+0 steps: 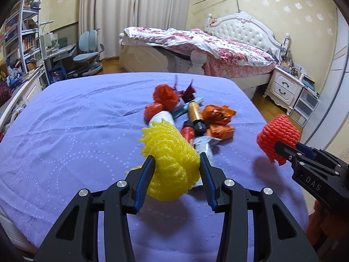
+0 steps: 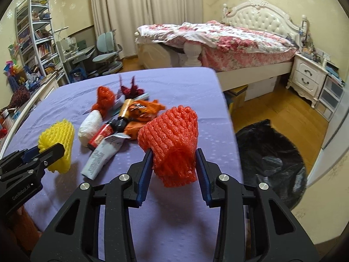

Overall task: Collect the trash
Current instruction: 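Carry both held foam nets over the black trash bin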

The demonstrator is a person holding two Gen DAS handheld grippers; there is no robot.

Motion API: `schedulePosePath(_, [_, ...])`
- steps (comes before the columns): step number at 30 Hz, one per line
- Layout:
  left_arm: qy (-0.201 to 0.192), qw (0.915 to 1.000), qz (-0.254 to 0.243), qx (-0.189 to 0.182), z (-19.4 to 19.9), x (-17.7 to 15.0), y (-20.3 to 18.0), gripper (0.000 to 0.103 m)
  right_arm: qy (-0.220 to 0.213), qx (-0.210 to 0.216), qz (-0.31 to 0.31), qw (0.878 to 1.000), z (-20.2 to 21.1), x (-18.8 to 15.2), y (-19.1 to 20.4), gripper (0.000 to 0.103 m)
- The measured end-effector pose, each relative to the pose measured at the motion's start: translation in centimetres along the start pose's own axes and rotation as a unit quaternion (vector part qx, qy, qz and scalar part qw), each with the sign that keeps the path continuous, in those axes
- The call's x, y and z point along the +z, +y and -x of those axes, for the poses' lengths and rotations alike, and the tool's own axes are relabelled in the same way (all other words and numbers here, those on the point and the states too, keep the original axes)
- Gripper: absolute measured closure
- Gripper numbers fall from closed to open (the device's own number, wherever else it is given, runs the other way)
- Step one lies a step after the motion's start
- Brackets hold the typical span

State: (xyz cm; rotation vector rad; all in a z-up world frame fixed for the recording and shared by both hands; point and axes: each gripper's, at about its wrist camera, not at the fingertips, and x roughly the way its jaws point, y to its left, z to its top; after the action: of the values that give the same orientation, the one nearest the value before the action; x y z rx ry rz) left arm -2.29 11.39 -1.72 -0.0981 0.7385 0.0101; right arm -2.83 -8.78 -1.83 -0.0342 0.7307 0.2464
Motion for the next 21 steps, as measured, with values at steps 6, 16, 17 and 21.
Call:
schedulePosePath(6, [-0.009, 0.9991, -0.028, -0.030, -0.3, 1.2, -3.6, 0.059, -0.018, -0.039, -0.037, 0.998, 1.8, 0.2, -4.4, 0.066])
schedulePosePath(16, [-0.029, 0.9928, -0.085, -0.080, -1.8, 3.2, -11.1, 0.059, -0.031, -0.098, -0.092, 0.990, 2.9, -0.1, -12.1, 0.065])
schedulePosePath(17, [-0.029, 0.9921, -0.088, -0.084, -1.9, 3.1, -11.6, 0.059, -0.031, -0.101, -0.095, 0.990, 2.9, -0.2, -12.6, 0.065])
schedulePosePath(21, [-0.027, 0.9887, -0.106, -0.102, -3.3, 3.4, -14.4, 0.059, -0.033, -0.120, -0.109, 0.986, 2.7, -0.5, -15.0, 0.066])
